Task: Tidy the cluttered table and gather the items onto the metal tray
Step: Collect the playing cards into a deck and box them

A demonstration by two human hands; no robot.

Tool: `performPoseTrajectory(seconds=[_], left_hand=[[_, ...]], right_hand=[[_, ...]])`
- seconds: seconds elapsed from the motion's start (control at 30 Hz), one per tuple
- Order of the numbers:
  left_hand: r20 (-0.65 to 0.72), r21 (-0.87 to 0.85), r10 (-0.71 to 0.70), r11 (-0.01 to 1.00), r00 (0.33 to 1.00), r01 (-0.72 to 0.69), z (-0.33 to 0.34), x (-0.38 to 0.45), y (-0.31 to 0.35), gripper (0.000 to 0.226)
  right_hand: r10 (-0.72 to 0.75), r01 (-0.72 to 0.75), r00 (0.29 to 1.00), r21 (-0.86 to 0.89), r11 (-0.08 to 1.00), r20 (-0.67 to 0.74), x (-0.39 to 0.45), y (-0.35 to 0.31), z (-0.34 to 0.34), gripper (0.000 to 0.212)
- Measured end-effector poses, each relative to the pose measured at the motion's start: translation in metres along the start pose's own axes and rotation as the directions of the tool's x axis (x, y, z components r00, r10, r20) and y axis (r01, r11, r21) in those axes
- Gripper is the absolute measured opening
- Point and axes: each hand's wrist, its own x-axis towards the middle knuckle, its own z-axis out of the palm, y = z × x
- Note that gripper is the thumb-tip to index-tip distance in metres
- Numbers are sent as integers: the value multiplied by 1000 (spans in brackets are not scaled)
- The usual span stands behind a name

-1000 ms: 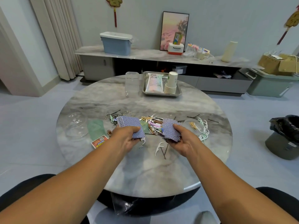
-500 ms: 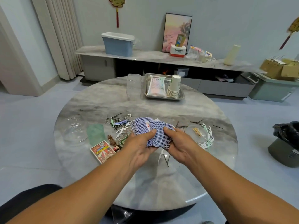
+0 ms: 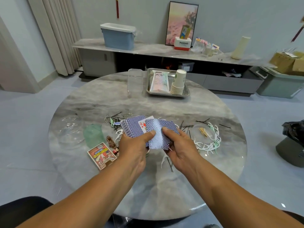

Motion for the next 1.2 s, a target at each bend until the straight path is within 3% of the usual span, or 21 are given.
performPoseTrajectory(seconds=[0.07,0.2,0.33,0.4,0.5,0.57,0.63,0.83,1.03,1.1,1.2], left_hand=[[5,-42,-20,999,1000,20,0,1,-1,40],[0,-64,-44,997,999,43,-1,6,2,34],[-35,-30,-81,996,996,80,-4,8,3,44],[-13,2,-106,994,994,106,-6,8,3,52],[31,42,-120,992,992,119,-6,5,2,51],[56,77,-99,993,994,95,-4,3,0,46],[58,93,-80,993,995,74,-4,3,-2,43],[-30,-4,-106,994,994,105,-5,6,-1,34],[-80,67,-24,997,997,30,-9,10,-1,27],[-70,114,4,993,998,4,-8,10,-1,30],[-13,172,-4,985,1000,6,-6,6,-1,35]], right_hand=[[9,-9,1000,37,999,0,0,-3,1,49],[14,-14,1000,10,1000,11,1,-10,0,24],[1,17,998,-310,951,59,-1,-25,-3,27],[-13,54,994,-371,927,113,-3,-28,-3,39],[6,15,996,-243,970,83,-5,-23,-3,58],[130,-116,987,-141,983,90,-7,-18,-2,45],[226,-199,966,-195,960,125,-10,-14,-2,33],[80,-73,996,-148,986,39,-3,-13,-7,22],[-147,138,988,-144,980,-48,3,-12,-10,19],[-222,216,975,-194,957,-12,4,-16,-11,22],[-173,196,980,-305,932,102,1,-15,-11,28]])
